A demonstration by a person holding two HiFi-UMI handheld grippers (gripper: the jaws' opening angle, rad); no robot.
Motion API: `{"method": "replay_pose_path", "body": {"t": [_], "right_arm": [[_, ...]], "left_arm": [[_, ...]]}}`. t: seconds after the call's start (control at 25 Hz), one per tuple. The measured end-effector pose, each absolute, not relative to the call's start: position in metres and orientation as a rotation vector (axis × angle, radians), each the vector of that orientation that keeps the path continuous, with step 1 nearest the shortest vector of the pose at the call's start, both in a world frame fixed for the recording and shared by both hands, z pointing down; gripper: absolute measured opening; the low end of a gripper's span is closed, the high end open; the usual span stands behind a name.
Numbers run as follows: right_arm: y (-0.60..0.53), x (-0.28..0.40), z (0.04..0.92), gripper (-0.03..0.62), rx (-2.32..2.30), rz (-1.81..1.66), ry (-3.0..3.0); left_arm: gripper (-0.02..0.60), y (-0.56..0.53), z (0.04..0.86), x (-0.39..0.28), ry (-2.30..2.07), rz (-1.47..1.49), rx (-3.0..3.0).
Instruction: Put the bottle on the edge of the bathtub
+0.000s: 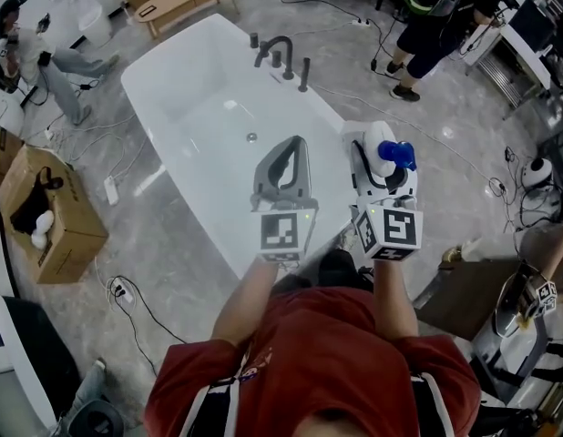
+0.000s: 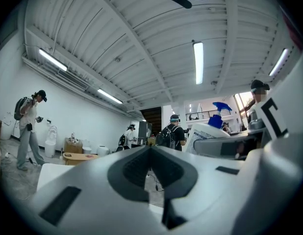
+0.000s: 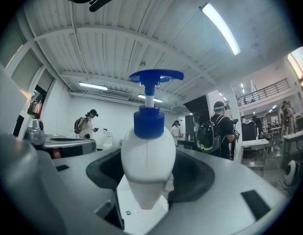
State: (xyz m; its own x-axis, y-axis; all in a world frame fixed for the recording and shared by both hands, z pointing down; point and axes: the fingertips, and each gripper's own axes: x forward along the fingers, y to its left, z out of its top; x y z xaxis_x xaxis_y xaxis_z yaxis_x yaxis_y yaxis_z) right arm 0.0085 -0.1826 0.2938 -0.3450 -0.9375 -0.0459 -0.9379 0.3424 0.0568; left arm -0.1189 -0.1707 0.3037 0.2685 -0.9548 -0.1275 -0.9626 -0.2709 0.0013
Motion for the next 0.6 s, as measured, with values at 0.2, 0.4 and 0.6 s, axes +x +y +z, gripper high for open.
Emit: {"method": "replay_pose_path", "body": {"t": [0.2, 0.4, 0.6], "right_arm": [[-0.19, 0.006, 0.293, 0.27, -1.783, 0.128, 2.58], [-0.202, 0.011, 0.298, 0.27, -1.769, 0.107, 2.591], [-0.223, 0.021, 0.305, 0.27, -1.744, 0.079, 2.616]], "left_arm": [[0.015, -0.178, 0.3, -0.123, 1.859, 0.174, -2.42], [0.015, -0.189, 0.304, -0.121, 1.897, 0.167, -2.403], [0.015, -0.206, 0.309, -0.11, 1.914, 0.129, -2.383]]}}
